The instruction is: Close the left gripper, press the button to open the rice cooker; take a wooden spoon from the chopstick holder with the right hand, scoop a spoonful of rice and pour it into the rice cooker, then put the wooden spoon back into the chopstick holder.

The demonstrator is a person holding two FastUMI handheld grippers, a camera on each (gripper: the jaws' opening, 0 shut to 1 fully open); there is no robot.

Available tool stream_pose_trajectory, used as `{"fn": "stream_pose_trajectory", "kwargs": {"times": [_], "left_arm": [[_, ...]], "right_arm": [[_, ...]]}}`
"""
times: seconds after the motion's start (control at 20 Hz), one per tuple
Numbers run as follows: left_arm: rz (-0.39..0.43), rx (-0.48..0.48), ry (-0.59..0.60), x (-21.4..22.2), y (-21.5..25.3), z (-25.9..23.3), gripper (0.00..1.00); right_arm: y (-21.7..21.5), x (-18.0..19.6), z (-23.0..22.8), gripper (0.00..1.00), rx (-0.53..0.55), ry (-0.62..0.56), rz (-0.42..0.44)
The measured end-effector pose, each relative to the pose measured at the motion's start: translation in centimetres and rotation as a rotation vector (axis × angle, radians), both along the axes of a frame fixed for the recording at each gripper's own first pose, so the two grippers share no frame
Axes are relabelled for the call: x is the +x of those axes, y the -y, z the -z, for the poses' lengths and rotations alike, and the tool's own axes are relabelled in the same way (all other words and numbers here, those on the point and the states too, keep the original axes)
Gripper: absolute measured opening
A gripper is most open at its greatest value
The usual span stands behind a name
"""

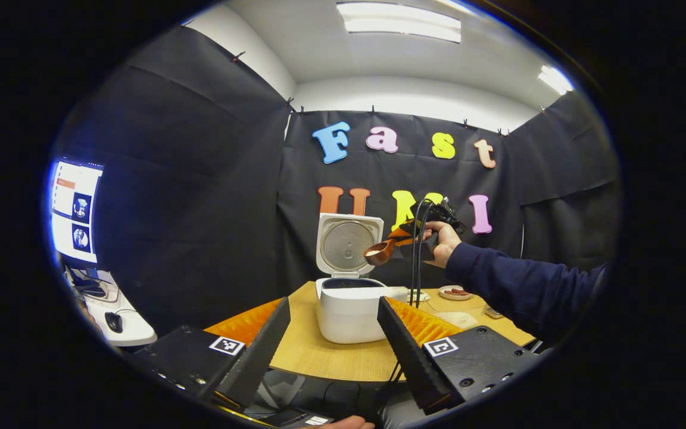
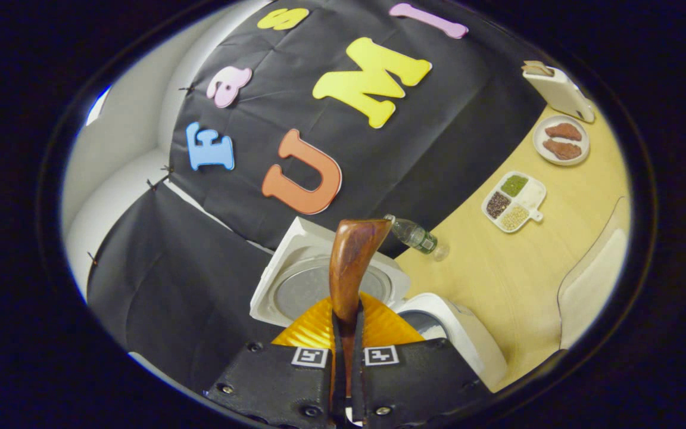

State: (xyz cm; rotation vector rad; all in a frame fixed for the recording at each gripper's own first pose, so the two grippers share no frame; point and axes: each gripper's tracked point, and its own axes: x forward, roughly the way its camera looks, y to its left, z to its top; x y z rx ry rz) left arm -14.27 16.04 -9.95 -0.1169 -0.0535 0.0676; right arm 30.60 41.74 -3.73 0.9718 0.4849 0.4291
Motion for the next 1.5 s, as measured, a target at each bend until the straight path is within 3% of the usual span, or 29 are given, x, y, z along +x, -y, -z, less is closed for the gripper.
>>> {"fn": "stream_pose_trajectory", "kwargs": {"times": [0.4, 0.65, 1.05, 1.3, 1.5], "left_arm": [[-0.041, -0.023, -0.009, -0.5, -2.4, 1.3, 0.94], [-0.040, -0.027, -0.018, -0.5, -2.3, 1.9, 0.94], [-0.051, -0.032, -0.043, -0.4, -2.4, 3.0, 0.94], [-0.045, -0.020, -0.062, -0.4, -2.4, 3.5, 0.94], [-0.041, -0.015, -0.072, -0.4, -2.2, 3.9, 0.94]], "right_arm": [[-6.2, -0.3, 0.4, 0.09, -0.314, 0.169, -0.036], [-6.5, 0.8, 1.8, 0.09, -0.492, 0.247, 0.009], [-6.6, 1.4, 2.1, 0.09, -0.683, 0.365, 0.030], [-6.8, 0.8, 0.9, 0.09, -0.961, 0.582, 0.042], [-7.5, -0.2, 0.9, 0.09, -1.093, 0.702, 0.017]]}}
